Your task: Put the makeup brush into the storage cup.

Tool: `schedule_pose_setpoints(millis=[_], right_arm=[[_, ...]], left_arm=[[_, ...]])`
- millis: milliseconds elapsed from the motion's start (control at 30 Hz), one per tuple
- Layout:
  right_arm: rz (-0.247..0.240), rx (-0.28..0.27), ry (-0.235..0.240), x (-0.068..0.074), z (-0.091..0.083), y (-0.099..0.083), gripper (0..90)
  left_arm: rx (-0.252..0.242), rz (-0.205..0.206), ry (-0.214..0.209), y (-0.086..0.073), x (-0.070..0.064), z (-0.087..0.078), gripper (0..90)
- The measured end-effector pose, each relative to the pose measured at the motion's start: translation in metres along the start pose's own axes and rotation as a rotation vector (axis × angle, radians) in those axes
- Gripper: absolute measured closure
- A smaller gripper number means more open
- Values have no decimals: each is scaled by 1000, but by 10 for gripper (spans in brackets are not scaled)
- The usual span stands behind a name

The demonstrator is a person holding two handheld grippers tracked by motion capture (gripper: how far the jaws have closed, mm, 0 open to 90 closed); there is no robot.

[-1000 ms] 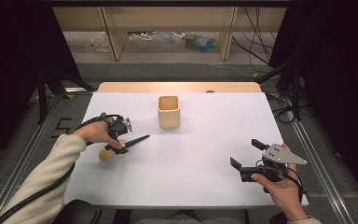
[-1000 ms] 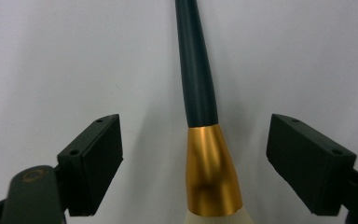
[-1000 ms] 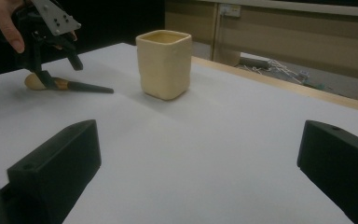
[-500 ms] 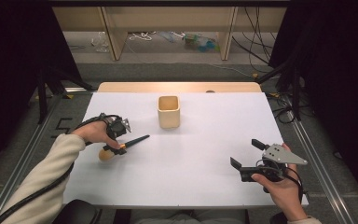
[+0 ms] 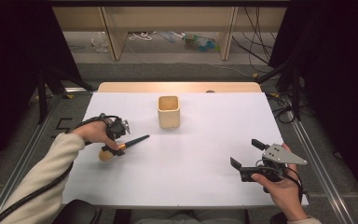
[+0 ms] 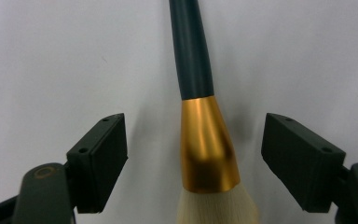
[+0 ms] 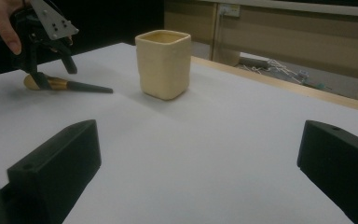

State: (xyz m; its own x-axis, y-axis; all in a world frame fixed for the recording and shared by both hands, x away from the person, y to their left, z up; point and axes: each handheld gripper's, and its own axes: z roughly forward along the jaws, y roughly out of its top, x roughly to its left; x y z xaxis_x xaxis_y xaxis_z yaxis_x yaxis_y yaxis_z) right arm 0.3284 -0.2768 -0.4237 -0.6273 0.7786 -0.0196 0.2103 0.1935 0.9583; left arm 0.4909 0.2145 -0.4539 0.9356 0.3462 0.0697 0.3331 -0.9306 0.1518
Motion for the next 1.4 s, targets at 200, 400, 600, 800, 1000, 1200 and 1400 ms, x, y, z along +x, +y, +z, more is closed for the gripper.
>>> schedule_pose_setpoints(millis=[200, 400, 600, 800, 1000, 1200, 1400], right_arm=[[-1, -1, -2, 0, 0, 0, 4], [1, -2, 0, 0, 0, 0, 4], [1, 0, -1, 0, 0, 0, 4], [6, 1, 12, 0, 1, -1, 4], [11, -2, 13, 0, 1, -1, 4], [11, 4, 13, 0, 1, -1, 5], [7, 12, 10, 0, 1, -1, 5]], left_arm=[[15, 5, -4, 1, 0, 2, 240], [18, 6, -21, 1, 0, 2, 250], [38, 14, -27, 0, 1, 5, 269], [55, -1, -31, 0, 2, 7, 306], [52, -2, -46, 1, 3, 7, 331], [66, 5, -64, 3, 2, 8, 364], [74, 14, -71, 3, 3, 8, 448]])
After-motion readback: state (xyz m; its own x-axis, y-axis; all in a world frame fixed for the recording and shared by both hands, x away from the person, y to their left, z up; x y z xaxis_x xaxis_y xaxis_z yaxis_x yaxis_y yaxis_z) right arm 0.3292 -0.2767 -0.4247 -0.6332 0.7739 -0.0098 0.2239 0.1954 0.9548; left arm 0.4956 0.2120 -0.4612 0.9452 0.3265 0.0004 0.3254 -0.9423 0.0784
